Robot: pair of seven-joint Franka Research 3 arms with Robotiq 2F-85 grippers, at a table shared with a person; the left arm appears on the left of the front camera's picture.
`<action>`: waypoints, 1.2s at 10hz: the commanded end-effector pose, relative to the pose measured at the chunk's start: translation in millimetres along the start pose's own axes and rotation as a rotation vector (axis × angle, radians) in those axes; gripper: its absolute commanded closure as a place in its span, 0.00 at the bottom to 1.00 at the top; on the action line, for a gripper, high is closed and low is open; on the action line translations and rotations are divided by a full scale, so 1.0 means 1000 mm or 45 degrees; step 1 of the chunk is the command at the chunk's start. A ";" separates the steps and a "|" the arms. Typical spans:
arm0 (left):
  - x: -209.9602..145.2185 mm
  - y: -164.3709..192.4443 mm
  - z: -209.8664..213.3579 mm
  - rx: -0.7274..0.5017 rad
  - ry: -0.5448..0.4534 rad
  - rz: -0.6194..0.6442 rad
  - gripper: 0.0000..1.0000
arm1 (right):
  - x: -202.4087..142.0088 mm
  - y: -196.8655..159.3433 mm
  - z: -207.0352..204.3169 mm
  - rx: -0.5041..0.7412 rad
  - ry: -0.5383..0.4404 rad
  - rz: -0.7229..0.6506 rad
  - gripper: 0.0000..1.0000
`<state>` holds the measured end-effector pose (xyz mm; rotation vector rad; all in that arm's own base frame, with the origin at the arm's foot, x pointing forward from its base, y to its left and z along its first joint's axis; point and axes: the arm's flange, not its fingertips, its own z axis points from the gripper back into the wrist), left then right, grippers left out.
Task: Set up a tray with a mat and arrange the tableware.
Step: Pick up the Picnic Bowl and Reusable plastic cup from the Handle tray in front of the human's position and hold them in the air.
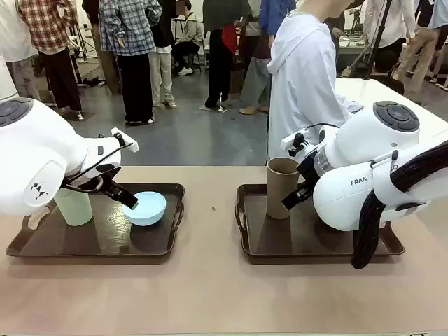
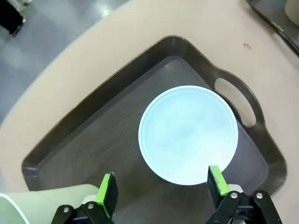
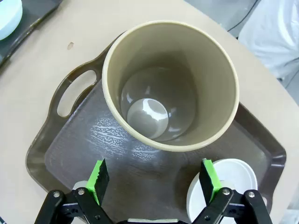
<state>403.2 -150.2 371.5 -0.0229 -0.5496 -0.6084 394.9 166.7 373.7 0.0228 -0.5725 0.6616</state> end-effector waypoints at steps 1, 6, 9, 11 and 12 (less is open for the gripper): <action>0.000 0.000 0.000 0.000 0.000 0.000 0.00 | 0.000 0.000 0.000 0.000 0.000 0.000 0.00; 0.000 0.000 0.000 0.000 0.000 0.000 0.00 | 0.000 0.000 0.000 0.000 0.000 0.000 0.00; 0.000 0.000 0.000 0.000 0.000 0.000 0.00 | 0.000 0.000 0.000 0.000 0.000 0.000 0.00; 0.000 0.000 0.000 0.000 0.000 0.000 0.00 | 0.000 0.000 0.000 0.000 0.000 0.000 0.00; 0.000 0.000 0.000 0.000 0.000 0.000 0.00 | 0.000 0.000 0.000 0.000 0.000 0.000 0.00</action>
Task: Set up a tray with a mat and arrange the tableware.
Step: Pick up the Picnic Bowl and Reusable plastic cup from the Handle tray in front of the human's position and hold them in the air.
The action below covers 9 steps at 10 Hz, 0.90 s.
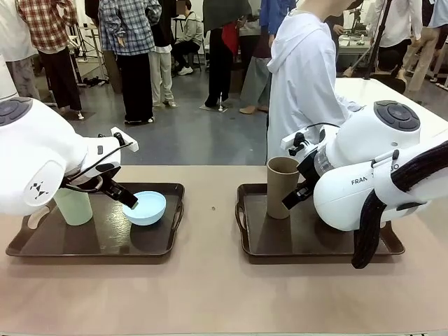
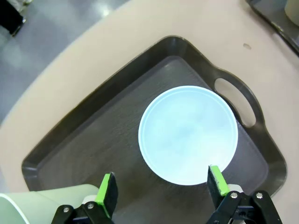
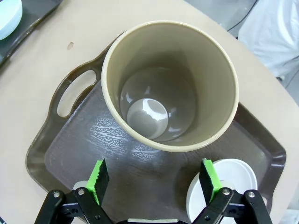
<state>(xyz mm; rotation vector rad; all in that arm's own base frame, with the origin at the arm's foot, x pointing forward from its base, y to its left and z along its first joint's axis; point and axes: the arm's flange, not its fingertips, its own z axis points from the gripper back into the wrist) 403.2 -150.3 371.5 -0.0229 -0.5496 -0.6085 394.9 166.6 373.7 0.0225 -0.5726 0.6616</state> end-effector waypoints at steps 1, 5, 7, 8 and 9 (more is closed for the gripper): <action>0.000 0.000 0.000 0.000 0.000 0.000 0.00 | 0.000 0.000 0.000 0.000 0.000 0.000 0.00; -0.013 -0.011 0.024 0.069 0.121 -0.010 0.00 | -0.016 0.003 0.020 0.035 0.134 -0.042 0.00; -0.020 -0.012 0.065 0.097 0.224 0.110 0.00 | -0.035 0.010 0.066 0.067 0.232 -0.120 0.00; -0.032 -0.011 0.087 0.033 0.249 0.100 0.00 | -0.053 0.015 0.091 0.075 0.267 -0.121 0.00; -0.045 -0.010 0.112 -0.033 0.333 0.123 0.00 | -0.076 0.022 0.116 0.091 0.317 -0.131 0.00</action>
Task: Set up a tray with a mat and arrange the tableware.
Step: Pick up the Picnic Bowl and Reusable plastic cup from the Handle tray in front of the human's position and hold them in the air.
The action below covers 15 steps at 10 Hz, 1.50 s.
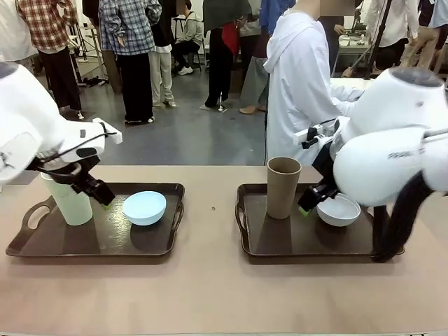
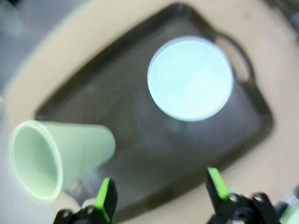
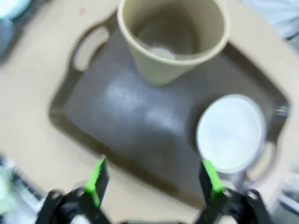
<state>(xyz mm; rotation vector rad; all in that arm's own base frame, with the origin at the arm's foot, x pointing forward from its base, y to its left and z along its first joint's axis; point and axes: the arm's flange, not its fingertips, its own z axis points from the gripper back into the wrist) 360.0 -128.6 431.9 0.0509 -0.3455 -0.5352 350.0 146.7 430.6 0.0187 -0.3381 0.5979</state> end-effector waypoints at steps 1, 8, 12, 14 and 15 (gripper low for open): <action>-0.054 -0.006 0.043 -0.118 0.113 0.020 0.00 | -0.097 0.024 0.034 0.031 0.075 -0.039 0.00; -0.036 0.006 0.060 -0.209 0.142 -0.015 0.00 | -0.035 -0.003 0.065 0.114 0.129 -0.067 0.00; -0.021 0.100 0.065 -0.989 0.145 0.026 0.00 | -0.076 -0.116 0.091 0.782 -0.074 -0.448 0.00; -0.029 0.136 0.057 -1.279 0.050 0.100 0.00 | -0.097 -0.152 0.085 0.983 -0.169 -0.568 0.00; -0.038 0.156 0.060 -1.331 -0.005 0.167 0.00 | -0.106 -0.166 0.081 1.042 -0.211 -0.636 0.00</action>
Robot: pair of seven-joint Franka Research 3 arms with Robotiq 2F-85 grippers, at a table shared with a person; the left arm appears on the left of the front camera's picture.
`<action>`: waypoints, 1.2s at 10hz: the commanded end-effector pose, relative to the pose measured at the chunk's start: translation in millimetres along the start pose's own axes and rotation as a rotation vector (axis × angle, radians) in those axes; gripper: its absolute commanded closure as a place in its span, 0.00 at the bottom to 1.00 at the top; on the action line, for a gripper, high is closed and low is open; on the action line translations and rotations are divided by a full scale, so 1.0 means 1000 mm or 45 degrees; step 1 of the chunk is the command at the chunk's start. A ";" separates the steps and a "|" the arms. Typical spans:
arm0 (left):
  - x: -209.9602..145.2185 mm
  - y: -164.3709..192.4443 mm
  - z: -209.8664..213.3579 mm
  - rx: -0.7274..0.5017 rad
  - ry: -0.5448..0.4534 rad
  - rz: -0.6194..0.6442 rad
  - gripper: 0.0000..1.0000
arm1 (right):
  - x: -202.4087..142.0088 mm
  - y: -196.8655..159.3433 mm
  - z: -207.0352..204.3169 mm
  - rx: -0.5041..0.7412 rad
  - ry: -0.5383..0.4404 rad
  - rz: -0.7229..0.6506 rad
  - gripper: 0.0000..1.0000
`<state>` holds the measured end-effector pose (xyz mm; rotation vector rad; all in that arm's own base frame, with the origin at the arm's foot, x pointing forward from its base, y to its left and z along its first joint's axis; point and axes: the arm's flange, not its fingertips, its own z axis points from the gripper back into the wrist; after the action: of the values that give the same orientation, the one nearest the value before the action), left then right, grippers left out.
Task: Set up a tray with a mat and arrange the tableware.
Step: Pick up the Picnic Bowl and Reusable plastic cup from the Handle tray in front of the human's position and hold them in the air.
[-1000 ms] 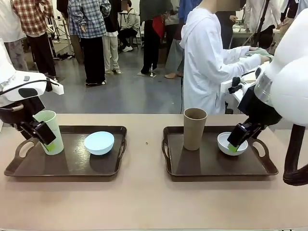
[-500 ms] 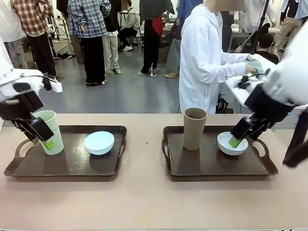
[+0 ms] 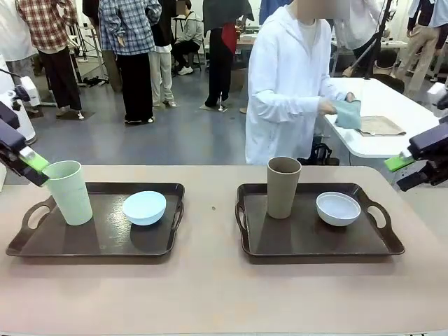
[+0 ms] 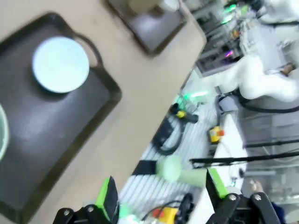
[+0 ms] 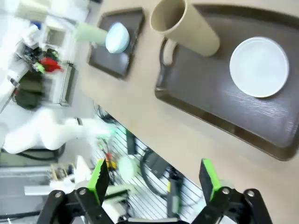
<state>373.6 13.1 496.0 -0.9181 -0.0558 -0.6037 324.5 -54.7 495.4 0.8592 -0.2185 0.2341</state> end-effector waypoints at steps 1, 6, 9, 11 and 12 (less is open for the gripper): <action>-0.003 0.021 0.030 -0.111 -0.124 0.131 0.00 | 0.004 -0.028 0.008 0.107 -0.060 -0.094 0.00; -0.046 0.067 0.090 -0.169 -0.382 0.452 0.00 | -0.028 -0.083 0.067 0.238 -0.279 -0.283 0.00; -0.058 0.082 0.109 -0.177 -0.433 0.525 0.00 | -0.042 -0.092 0.083 0.267 -0.347 -0.304 0.00; -0.055 0.081 0.099 -0.107 -0.379 0.517 0.00 | -0.037 -0.093 0.076 0.239 -0.303 -0.270 0.00; -0.066 0.085 0.106 -0.160 -0.416 0.519 0.00 | -0.048 -0.090 0.085 0.235 -0.333 -0.334 0.00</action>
<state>387.7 156.3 479.8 -1.0960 -0.1127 -0.0873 300.1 -179.3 468.8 1.0837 -0.3179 -0.0944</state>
